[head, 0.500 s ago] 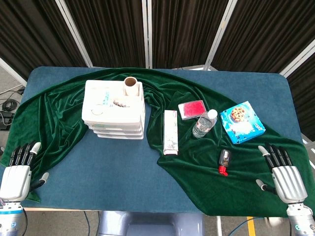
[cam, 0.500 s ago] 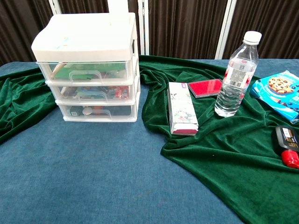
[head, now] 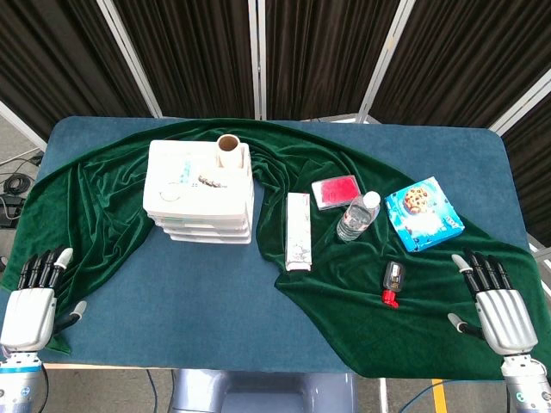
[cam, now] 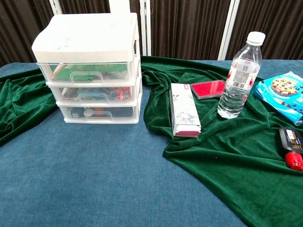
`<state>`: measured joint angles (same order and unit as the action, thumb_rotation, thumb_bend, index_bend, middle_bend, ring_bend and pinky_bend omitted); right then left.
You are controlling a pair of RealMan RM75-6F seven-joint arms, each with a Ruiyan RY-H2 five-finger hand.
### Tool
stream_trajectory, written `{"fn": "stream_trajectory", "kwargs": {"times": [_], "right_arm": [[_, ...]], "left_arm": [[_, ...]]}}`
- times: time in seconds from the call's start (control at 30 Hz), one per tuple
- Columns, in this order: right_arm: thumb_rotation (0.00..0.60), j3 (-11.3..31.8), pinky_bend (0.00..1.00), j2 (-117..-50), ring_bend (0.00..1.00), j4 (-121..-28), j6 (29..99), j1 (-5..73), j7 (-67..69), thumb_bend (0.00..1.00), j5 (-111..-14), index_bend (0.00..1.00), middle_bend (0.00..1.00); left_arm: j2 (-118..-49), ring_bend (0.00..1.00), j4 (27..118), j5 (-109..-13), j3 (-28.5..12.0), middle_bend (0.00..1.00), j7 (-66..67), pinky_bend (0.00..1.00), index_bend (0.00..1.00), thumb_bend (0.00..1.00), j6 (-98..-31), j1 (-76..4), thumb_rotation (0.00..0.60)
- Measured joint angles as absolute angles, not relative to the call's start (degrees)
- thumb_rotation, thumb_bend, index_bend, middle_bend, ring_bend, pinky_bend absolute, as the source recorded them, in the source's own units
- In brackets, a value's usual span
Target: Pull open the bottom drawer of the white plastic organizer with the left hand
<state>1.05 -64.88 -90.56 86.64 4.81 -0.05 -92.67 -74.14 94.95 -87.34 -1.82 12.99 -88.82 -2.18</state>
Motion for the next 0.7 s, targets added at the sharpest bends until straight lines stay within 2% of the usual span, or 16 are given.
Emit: {"fn": "stream_trajectory", "kwargs": {"times": [0.1, 0.17, 0.2, 0.23, 0.3, 0.33, 0.43, 0.57, 0.7], "right_arm": [[0.600, 1.05, 0.00, -64.85, 0.00, -90.59, 86.74, 4.80, 0.00, 0.04, -92.75, 0.00, 0.00], [0.600, 1.03, 0.00, -64.81, 0.00, -90.51, 86.76, 4.77, 0.07, 0.04, -92.72, 0.00, 0.00], [0.600, 0.99, 0.00, -64.76, 0.00, -90.61, 86.90, 4.71, 0.09, 0.04, -92.83, 0.00, 0.00], [0.600, 0.96, 0.00, -64.72, 0.00, -90.66, 87.02, 4.66, 0.10, 0.04, -92.93, 0.00, 0.00], [0.600, 0.88, 0.00, -64.64, 0.00, -90.75, 87.20, 4.57, 0.16, 0.04, -93.10, 0.00, 0.00], [0.600, 0.86, 0.00, -64.61, 0.00, -90.80, 87.32, 4.53, 0.19, 0.04, -93.18, 0.00, 0.00], [0.600, 0.79, 0.00, -64.49, 0.00, -90.95, 87.47, 4.44, 0.37, 0.04, -93.33, 0.00, 0.00], [0.600, 0.79, 0.00, -64.45, 0.00, -90.97, 87.43, 4.47, 0.57, 0.04, -93.38, 0.00, 0.00], [0.600, 0.81, 0.00, -64.39, 0.00, -90.96, 87.29, 4.51, 0.86, 0.04, -93.24, 0.00, 0.00]], "left_arm": [[-74.30, 0.00, 94.85, -87.20, -1.95, 0.00, 12.76, 0.00, 0.00, 0.27, -88.48, -2.41, 0.600], [-74.61, 0.04, 94.63, -87.12, -2.28, 0.03, 12.33, 0.07, 0.00, 0.28, -88.47, -2.62, 0.600], [-75.04, 0.15, 94.35, -87.01, -2.71, 0.14, 11.90, 0.18, 0.00, 0.28, -88.52, -2.81, 0.600], [-75.38, 0.30, 94.09, -86.90, -2.97, 0.29, 11.48, 0.32, 0.00, 0.29, -88.50, -2.97, 0.600], [-75.84, 0.53, 93.85, -86.47, -3.33, 0.55, 10.44, 0.48, 0.00, 0.31, -88.01, -3.38, 0.600], [-75.95, 0.60, 93.88, -86.25, -3.40, 0.63, 9.98, 0.53, 0.00, 0.32, -87.47, -3.63, 0.600], [-76.44, 0.72, 94.07, -84.91, -3.78, 0.78, 8.19, 0.60, 0.00, 0.36, -84.33, -4.93, 0.600], [-76.93, 0.80, 95.19, -81.94, -4.39, 0.88, 4.65, 0.70, 0.01, 0.45, -78.47, -7.11, 0.600], [-76.68, 0.85, 97.56, -78.09, -5.09, 0.92, -0.24, 0.78, 0.00, 0.62, -71.71, -9.56, 0.600]]}}
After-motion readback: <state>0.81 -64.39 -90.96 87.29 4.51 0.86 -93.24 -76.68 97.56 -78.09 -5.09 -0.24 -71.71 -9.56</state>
